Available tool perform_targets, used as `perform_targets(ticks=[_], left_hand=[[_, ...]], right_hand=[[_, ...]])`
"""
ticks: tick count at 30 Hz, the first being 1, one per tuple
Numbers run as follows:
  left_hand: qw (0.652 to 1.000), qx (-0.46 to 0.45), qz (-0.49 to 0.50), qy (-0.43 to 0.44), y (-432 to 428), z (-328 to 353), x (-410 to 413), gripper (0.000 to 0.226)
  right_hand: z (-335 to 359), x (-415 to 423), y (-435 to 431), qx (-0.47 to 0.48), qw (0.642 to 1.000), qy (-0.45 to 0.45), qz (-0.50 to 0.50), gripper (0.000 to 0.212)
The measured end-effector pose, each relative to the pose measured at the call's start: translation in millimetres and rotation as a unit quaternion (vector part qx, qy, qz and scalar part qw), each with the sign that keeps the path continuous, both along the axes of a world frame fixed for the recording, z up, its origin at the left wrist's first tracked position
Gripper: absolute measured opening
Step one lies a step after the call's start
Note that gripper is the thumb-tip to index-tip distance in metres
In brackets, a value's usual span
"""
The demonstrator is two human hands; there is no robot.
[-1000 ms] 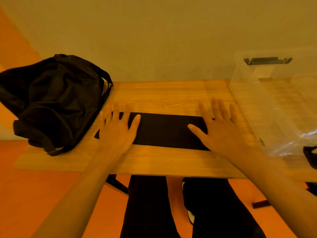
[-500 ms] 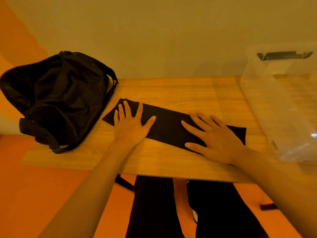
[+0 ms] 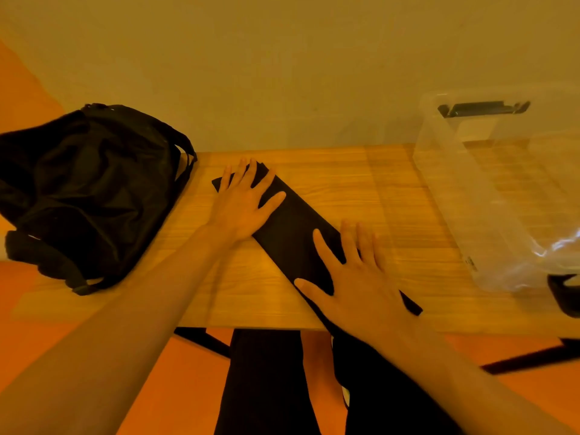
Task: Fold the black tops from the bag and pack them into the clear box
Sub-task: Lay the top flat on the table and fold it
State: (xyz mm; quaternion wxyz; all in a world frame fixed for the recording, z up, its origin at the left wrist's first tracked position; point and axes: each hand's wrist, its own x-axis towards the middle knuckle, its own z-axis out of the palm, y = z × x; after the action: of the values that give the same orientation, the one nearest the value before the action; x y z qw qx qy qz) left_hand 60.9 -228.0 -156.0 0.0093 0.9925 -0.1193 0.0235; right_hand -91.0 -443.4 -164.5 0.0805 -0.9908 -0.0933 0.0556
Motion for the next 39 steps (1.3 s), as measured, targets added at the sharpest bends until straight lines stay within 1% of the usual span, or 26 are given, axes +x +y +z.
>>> perform_targets(ticks=[1, 2, 4, 5, 6, 9, 13, 17, 21, 25, 29, 32, 33, 36, 38, 39], left_hand=[[0.999, -0.022, 0.019, -0.028, -6.0, 2.4, -5.7, 0.083], [0.998, -0.033, 0.037, -0.035, -12.9, 3.5, -10.7, 0.081], [0.997, -0.036, 0.065, 0.018, -26.9, -0.8, -19.4, 0.080], [0.995, -0.032, 0.076, 0.053, -32.3, -6.1, -22.5, 0.082], [0.993, -0.022, 0.084, 0.074, -35.8, -12.3, -23.8, 0.083], [0.995, 0.009, 0.073, 0.067, -39.4, -22.6, -20.7, 0.085], [0.997, 0.029, 0.014, 0.074, -43.3, -21.2, -2.8, 0.085], [0.994, 0.047, -0.050, 0.079, -51.5, -19.5, 19.0, 0.087], [0.988, 0.054, -0.119, 0.079, -60.6, -13.8, 35.4, 0.092], [0.982, 0.057, -0.164, 0.072, -65.9, -16.1, 50.4, 0.093], [0.977, 0.056, -0.192, 0.072, -66.3, -15.3, 57.0, 0.089], [0.975, 0.067, -0.196, 0.083, -66.8, -12.8, 55.8, 0.090], [0.976, 0.066, -0.193, 0.072, -66.5, -11.2, 53.1, 0.090], [0.981, 0.012, -0.193, 0.006, -63.5, -7.4, 38.3, 0.089], [0.978, -0.012, -0.210, 0.015, -60.7, -8.7, 23.7, 0.088], [0.976, 0.002, -0.215, 0.031, -60.0, -11.4, 17.0, 0.087]], right_hand=[[6.7, 9.7, -6.9, -0.006, 0.999, -0.003, 0.054, 0.092], [10.4, 19.8, -13.5, -0.018, 0.993, 0.006, 0.120, 0.089], [12.8, 36.4, -24.6, -0.050, 0.968, 0.037, 0.242, 0.078], [10.4, 41.2, -29.1, -0.060, 0.958, 0.042, 0.276, 0.075], [7.2, 43.8, -31.8, -0.063, 0.954, 0.038, 0.289, 0.073], [-2.9, 37.4, -31.9, -0.060, 0.964, 0.010, 0.261, 0.072], [-6.1, 24.5, -19.5, -0.051, 0.981, 0.007, 0.189, 0.074], [-11.4, 18.6, -6.0, -0.010, 0.994, -0.005, 0.113, 0.074], [-16.3, 13.5, 8.8, 0.005, 0.999, -0.013, 0.049, 0.077], [-19.7, 12.6, 20.8, 0.014, 0.999, -0.032, 0.007, 0.078], [-21.0, 12.5, 24.6, 0.020, 0.999, -0.042, -0.009, 0.079], [-19.6, 14.0, 21.2, 0.014, 0.999, -0.034, 0.008, 0.083], [-18.7, 13.7, 18.2, 0.014, 0.999, -0.031, 0.021, 0.084], [-16.2, 7.5, 4.4, 0.010, 0.997, -0.053, 0.054, 0.087], [-18.8, 0.0, -2.8, -0.006, 0.996, -0.058, 0.066, 0.091], [-20.6, -3.4, -5.1, -0.010, 0.996, -0.056, 0.066, 0.092]])
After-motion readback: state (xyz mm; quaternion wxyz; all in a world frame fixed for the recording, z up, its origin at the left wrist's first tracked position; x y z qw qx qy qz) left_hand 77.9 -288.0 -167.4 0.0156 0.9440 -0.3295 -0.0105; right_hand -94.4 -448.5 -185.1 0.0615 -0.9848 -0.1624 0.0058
